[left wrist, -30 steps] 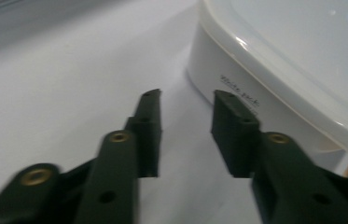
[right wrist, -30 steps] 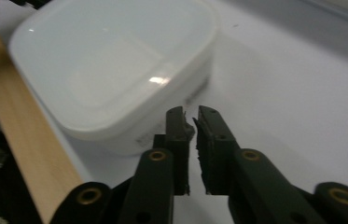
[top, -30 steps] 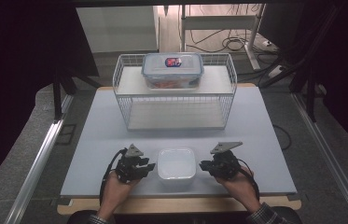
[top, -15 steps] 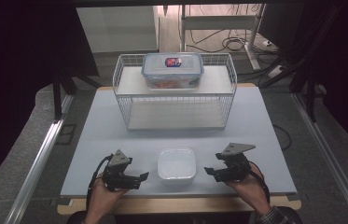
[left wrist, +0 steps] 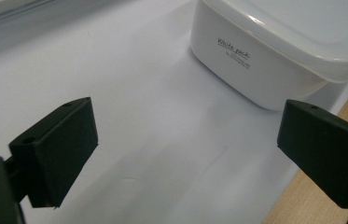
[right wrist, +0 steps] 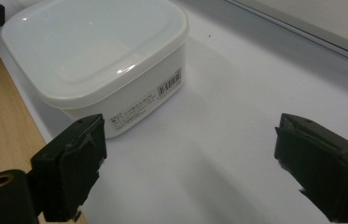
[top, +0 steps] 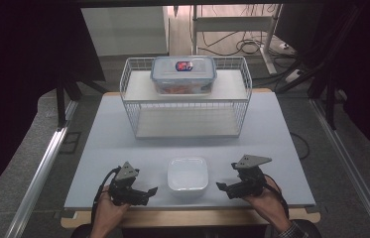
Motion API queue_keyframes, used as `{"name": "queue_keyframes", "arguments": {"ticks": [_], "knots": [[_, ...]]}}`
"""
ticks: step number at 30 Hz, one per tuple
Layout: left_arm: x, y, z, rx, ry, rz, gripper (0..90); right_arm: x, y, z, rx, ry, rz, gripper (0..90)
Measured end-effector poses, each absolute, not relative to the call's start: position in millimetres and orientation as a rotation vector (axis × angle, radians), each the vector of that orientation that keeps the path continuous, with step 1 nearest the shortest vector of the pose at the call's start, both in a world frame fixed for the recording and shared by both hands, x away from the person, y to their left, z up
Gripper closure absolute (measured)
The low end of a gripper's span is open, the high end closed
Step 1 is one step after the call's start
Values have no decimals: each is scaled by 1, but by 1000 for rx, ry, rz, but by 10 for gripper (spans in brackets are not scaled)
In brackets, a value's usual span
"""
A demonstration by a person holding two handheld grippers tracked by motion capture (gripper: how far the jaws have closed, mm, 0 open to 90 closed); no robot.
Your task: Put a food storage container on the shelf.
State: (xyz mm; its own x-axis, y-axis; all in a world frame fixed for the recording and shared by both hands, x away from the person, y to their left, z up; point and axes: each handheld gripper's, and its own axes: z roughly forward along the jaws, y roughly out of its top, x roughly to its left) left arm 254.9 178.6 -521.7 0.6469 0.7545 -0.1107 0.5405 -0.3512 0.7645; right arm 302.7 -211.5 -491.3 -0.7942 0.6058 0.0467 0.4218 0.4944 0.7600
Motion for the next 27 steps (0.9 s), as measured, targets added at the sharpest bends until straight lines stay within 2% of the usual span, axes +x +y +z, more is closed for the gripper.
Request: {"name": "queue_keyframes", "arguments": {"ticks": [6, 12, 17, 27], "knots": [[256, 174, -521, 2057, 1008, 331, 24, 303, -210, -489, 899, 2519, 1187, 28], [255, 170, -515, 2060, 997, 294, 27, 302, -209, -484, 913, 2525, 1186, 24], [255, 169, -509, 2030, 975, 252, 19, 301, -207, -480, 915, 2529, 1172, 78], [254, 161, -501, 2065, 977, 299, 111, 298, -200, -473, 872, 2537, 1169, 147]]}}
